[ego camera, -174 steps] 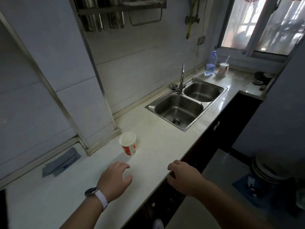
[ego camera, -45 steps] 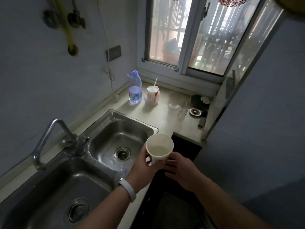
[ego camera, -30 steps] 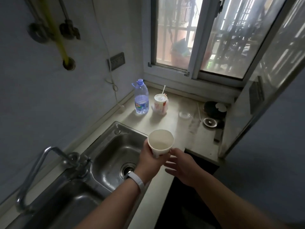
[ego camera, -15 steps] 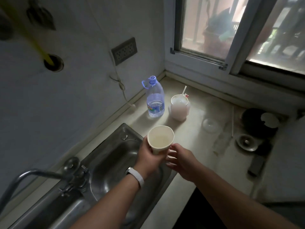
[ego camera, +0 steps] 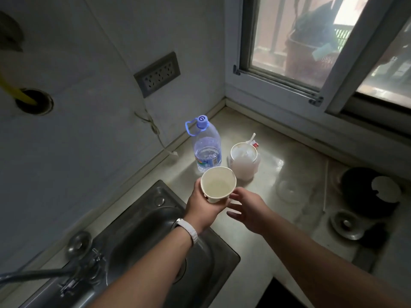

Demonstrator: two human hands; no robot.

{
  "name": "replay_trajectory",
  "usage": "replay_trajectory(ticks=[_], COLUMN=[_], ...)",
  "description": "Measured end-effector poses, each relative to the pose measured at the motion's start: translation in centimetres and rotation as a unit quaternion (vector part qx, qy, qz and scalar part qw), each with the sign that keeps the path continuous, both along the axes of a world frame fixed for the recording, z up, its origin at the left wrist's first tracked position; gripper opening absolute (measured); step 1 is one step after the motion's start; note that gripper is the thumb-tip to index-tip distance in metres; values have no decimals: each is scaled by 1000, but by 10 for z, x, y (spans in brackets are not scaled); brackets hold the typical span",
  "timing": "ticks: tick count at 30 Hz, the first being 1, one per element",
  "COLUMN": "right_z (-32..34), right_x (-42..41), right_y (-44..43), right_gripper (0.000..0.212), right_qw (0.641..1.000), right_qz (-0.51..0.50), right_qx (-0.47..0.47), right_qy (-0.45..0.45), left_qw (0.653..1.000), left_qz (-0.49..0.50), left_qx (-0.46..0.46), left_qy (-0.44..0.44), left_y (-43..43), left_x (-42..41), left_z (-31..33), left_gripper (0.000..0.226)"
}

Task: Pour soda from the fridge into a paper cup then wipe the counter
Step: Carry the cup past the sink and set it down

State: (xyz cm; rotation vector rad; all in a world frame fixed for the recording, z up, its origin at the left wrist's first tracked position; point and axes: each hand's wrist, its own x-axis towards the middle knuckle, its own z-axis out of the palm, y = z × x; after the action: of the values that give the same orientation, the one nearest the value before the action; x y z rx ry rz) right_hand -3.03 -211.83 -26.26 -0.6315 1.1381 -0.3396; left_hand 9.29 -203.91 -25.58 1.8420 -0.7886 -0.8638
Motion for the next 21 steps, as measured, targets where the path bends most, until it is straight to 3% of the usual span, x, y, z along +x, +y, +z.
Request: replay_trajectory(ticks=[11,21], right_z=[-46,-64], right_x=[15,18], right_y=[-33,-27], right_gripper=[31,12], right_qw=[999,998], right_qz=[5,-23], right_qx=[42,45], right_qy=[26,30], left_qw=[999,998], left_qz=[-16,-14], left_qx=[52,69], left_qy=[0,-6], left_y=[-33,-30], left_x=[18,15], left_z=[-56,-76], left_gripper=[78,71])
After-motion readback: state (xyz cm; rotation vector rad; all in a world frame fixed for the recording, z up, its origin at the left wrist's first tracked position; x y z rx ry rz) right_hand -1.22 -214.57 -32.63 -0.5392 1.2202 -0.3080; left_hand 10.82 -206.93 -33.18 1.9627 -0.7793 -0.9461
